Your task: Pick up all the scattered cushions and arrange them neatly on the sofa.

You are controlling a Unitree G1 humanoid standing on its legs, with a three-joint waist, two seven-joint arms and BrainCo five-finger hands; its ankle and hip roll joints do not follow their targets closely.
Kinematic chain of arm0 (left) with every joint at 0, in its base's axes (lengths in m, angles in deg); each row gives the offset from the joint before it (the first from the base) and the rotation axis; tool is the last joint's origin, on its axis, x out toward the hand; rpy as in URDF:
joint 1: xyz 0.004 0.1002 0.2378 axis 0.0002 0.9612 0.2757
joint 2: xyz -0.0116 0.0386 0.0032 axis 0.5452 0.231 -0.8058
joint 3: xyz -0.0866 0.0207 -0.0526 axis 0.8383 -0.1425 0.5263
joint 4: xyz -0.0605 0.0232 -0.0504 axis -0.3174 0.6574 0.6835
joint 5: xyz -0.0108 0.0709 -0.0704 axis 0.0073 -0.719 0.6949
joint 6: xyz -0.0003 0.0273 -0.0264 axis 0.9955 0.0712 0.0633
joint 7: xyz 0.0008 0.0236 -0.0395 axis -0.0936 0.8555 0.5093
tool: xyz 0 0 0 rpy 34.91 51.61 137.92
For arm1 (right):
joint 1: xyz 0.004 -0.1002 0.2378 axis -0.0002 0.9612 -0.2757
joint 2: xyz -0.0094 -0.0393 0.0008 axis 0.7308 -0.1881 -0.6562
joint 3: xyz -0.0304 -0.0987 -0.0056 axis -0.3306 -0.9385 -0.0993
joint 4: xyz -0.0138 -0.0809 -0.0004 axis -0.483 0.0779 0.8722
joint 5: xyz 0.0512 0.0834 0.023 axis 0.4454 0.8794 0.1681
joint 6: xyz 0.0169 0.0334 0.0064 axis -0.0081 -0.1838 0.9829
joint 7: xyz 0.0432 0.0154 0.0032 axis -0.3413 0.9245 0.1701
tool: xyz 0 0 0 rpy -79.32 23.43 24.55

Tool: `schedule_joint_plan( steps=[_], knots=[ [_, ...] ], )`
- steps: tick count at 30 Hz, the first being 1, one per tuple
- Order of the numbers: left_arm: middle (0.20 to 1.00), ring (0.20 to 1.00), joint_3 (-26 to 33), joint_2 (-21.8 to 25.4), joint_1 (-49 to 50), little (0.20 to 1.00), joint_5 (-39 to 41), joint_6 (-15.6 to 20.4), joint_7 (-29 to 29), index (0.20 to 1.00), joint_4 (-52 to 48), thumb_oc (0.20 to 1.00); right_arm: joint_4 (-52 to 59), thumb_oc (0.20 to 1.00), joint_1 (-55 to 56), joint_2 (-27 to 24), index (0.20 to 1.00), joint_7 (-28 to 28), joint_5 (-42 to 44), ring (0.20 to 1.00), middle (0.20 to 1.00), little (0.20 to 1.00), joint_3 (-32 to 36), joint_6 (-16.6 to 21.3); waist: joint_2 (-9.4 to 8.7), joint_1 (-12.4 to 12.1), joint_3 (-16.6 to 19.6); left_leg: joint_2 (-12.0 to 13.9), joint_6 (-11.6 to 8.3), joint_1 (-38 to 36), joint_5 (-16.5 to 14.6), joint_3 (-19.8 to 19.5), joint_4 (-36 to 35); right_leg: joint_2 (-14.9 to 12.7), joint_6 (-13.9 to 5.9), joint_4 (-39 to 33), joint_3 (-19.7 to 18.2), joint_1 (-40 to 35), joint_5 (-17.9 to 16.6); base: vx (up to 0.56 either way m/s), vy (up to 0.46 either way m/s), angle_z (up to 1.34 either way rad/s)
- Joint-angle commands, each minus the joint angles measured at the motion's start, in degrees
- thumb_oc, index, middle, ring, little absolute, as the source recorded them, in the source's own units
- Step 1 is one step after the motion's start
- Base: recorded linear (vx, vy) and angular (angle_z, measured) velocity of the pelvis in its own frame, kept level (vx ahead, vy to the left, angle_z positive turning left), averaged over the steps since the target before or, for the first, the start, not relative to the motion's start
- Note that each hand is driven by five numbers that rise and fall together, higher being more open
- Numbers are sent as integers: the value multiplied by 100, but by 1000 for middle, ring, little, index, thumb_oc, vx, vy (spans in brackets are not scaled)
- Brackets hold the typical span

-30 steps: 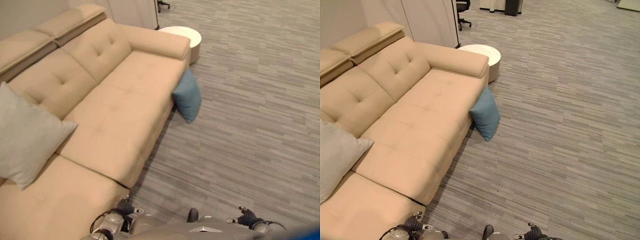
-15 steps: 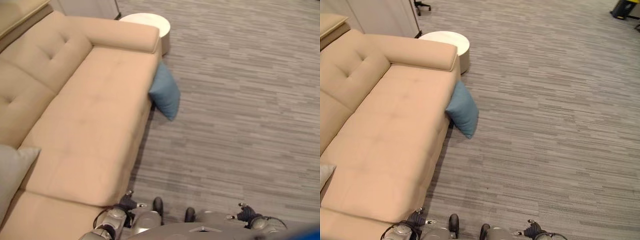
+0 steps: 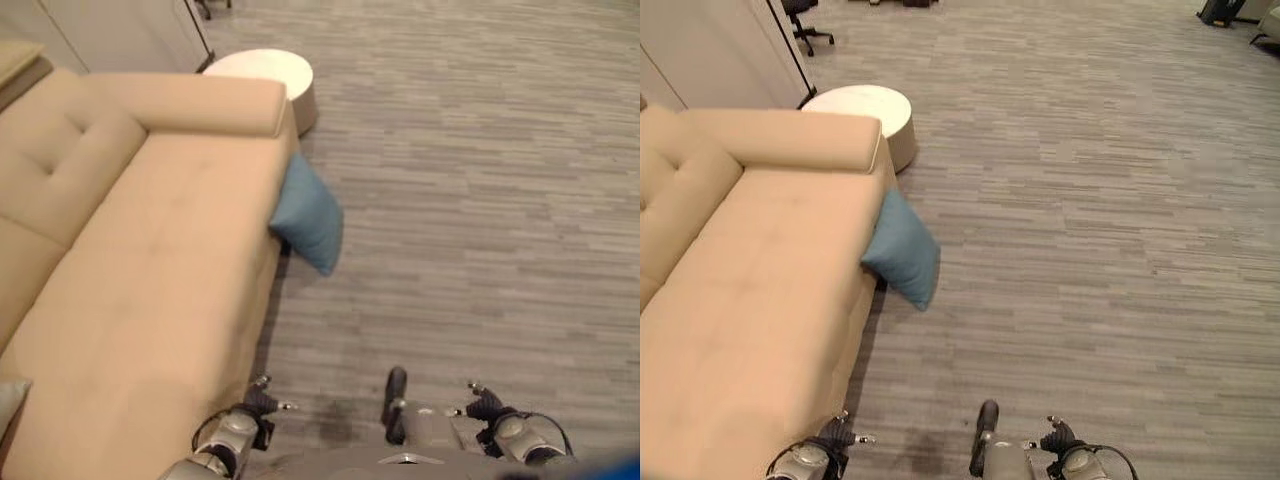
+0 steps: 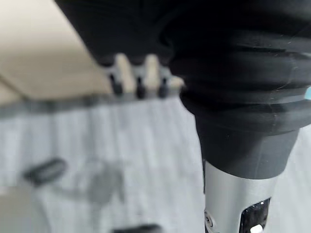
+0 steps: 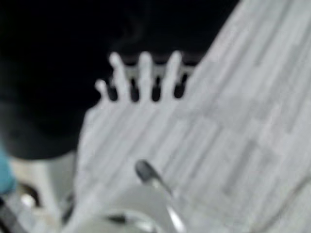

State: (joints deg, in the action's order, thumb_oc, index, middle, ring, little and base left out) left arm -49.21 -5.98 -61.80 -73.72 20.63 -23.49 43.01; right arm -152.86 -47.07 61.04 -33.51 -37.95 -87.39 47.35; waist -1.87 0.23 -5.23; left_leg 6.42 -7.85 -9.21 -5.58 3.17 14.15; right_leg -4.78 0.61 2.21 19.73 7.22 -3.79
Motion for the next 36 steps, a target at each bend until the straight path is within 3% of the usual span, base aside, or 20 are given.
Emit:
schedule_joint_plan(
  steps=[1, 2, 5, 6, 7, 8, 9, 10, 13, 14, 17, 18, 19, 22, 28, 29, 30, 32, 33, 36],
  knots=[
    [1000, 1000, -18, 155, -213, 1000, 149, 74, 5, 1000, -56, 1000, 6, 1000, -17, -36, 1000, -97, 286, 1000, 1000, 1000, -79, 109, -319, -102, -218, -389, 131, 1153, 847, -84, 1741, -112, -592, -268, -294, -393, -91, 190, -376, 13],
    [1000, 1000, -62, 144, -266, 1000, 169, 60, 26, 1000, -47, 1000, 9, 1000, -52, -49, 1000, -121, 389, 1000, 1000, 1000, -86, 99, -386, -186, -323, -410, 206, 1549, 747, -18, 2035, -51, -499, -397, -286, -625, 41, 204, -306, 12],
    [1000, 1000, -114, 119, -278, 1000, 149, 41, 30, 1000, -33, 1000, -20, 1000, -50, -72, 1000, -114, 480, 1000, 1000, 1000, -59, 90, -372, -259, -364, -388, 282, 1985, 589, 157, 1718, 6, -506, -507, -289, -856, 152, 228, -123, 0],
    [1000, 1000, -155, 103, -256, 1000, 91, 41, 49, 1000, -39, 1000, -39, 1000, -44, -98, 1000, -139, 503, 1000, 1000, 1000, -38, 103, -301, -319, -373, -476, 353, 2117, 510, 200, 909, 115, -558, -593, -338, -1013, 251, 213, -28, 4],
    [1000, 1000, -155, 104, -257, 1000, 91, 41, 49, 1000, -39, 1000, -39, 1000, -45, -97, 1000, -139, 503, 1000, 1000, 1000, -37, 103, -314, -314, -365, -492, 356, 2113, 537, 201, 875, 99, -561, -590, -335, -1002, 249, 426, -20, -13],
    [1000, 1000, -133, 101, -222, 1000, 67, 43, 69, 1000, -38, 1000, -22, 1000, -30, -117, 1000, -135, 484, 1000, 1000, 1000, -41, 127, -205, -363, -332, -575, 367, 2088, 793, 129, -237, 228, -606, -604, -389, -1117, 345, 214, 10, -16],
    [1000, 1000, -133, 101, -223, 1000, 67, 43, 69, 1000, -38, 1000, -22, 1000, -30, -117, 1000, -135, 484, 1000, 1000, 1000, -41, 127, -207, -365, -340, -577, 367, 2074, 797, 131, -247, 226, -606, -605, -391, -1126, 346, 445, 10, -21],
    [1000, 1000, -74, 109, -188, 1000, 66, 47, 85, 1000, -8, 1000, -19, 1000, -25, -132, 1000, -139, 487, 1000, 1000, 1000, -47, 147, -107, -446, -299, -594, 319, 2104, 1187, -28, -876, 390, -608, -576, -477, -1281, 509, 334, 2, -27],
    [1000, 1000, 17, 150, -130, 1000, 75, 46, 80, 1000, 58, 1000, -44, 1000, -56, -130, 1000, -129, 458, 1000, 1000, 1000, -41, 148, -121, -542, -243, -639, 302, 2179, 1344, -12, -915, 460, -594, -425, -580, -1472, 734, 389, 16, -34],
    [1000, 1000, 80, 166, -68, 1000, 66, 36, 68, 1000, 82, 1000, -56, 1000, -57, -106, 1000, -93, 417, 1000, 1000, 1000, -21, 124, -120, -591, -185, -642, 383, 2097, 1203, -21, -878, 435, -594, -151, -593, -1503, 912, 354, 61, -17],
    [1000, 1000, 127, 194, -71, 1000, 91, 22, 64, 1000, 113, 1000, -29, 1000, -78, -64, 1000, -105, 409, 1000, 1000, 1000, 1, 148, -188, -669, -113, -777, 539, 1990, 1026, -56, -788, 278, -723, 478, -566, -1432, 931, 281, 81, -27],
    [1000, 1000, 96, 237, -127, 1000, 55, 12, 62, 1000, 119, 1000, -5, 1000, -157, -39, 1000, -92, 387, 1000, 1000, 1000, 48, 147, -190, -661, -159, -752, 656, 1753, 812, 174, -770, -90, -1022, 1460, -227, -1076, 619, 247, 109, -36],
    [1000, 1000, 69, 255, -141, 1000, 26, 7, 47, 1000, 91, 1000, 15, 1000, -183, -33, 1000, -89, 344, 1000, 1000, 1000, 28, 140, -177, -663, -155, -757, 729, 1641, 719, 232, -776, -231, -1117, 1917, -111, -865, 403, 344, 142, -23],
    [1000, 1000, 48, 326, -240, 1000, 87, 18, 75, 1000, 5, 1000, 45, 1000, -259, -16, 1000, -86, 377, 1000, 1000, 1000, 33, 139, -122, -596, -170, -775, 818, 1179, 522, 178, -908, -444, -1112, 2361, 79, -420, 83, 266, 53, 22],
    [1000, 1000, 38, 374, -297, 1000, 155, 71, 67, 1000, -168, 1000, 128, 1000, -322, -28, 1000, -75, 395, 1000, 1000, 1000, -23, 158, -100, -535, -184, -835, 772, 778, 310, -60, -1080, -475, -949, 1131, 60, -21, 142, 291, -73, 20],
    [1000, 1000, 2, 353, -315, 1000, 89, 91, 51, 1000, -109, 1000, 132, 1000, -312, -6, 1000, -63, 409, 1000, 1000, 1000, -51, 146, -128, -393, -165, -875, 715, 612, 174, -240, -1112, -349, -1011, 424, -557, 111, 3, 331, -156, 24],
    [1000, 1000, 20, 348, -335, 1000, 103, 103, 56, 1000, -78, 1000, 136, 1000, -317, 4, 1000, -60, 404, 1000, 1000, 1000, -66, 139, -135, -328, -143, -890, 697, 584, 124, -356, -1100, -370, -1062, 219, -863, 210, -116, 390, -179, 37],
    [1000, 1000, 33, 338, -327, 1000, 112, 112, 61, 1000, -60, 1000, 137, 1000, -310, -1, 1000, -49, 404, 1000, 1000, 1000, -74, 138, -120, -303, -146, -869, 678, 528, 74, -394, -1082, -372, -1083, 210, -911, 210, -163, 198, -103, 56],
    [1000, 1000, 47, 319, -265, 1000, 118, 116, 64, 1000, -9, 1000, 162, 1000, -283, 14, 1000, -25, 393, 1000, 1000, 1000, -91, 134, -159, -249, -84, -888, 662, 455, -23, -525, -1036, -333, -1087, 181, -1128, 209, -229, 260, -169, 70],
    [1000, 1000, 68, 285, -150, 1000, 62, 94, 33, 1000, 117, 1000, 168, 1000, -186, 13, 1000, 8, 338, 1000, 1000, 1000, -134, 136, -221, -276, 31, -858, 560, 407, -148, -700, -788, -311, -1034, 95, -1085, 6, -224, 273, -209, 67]
  ],
)
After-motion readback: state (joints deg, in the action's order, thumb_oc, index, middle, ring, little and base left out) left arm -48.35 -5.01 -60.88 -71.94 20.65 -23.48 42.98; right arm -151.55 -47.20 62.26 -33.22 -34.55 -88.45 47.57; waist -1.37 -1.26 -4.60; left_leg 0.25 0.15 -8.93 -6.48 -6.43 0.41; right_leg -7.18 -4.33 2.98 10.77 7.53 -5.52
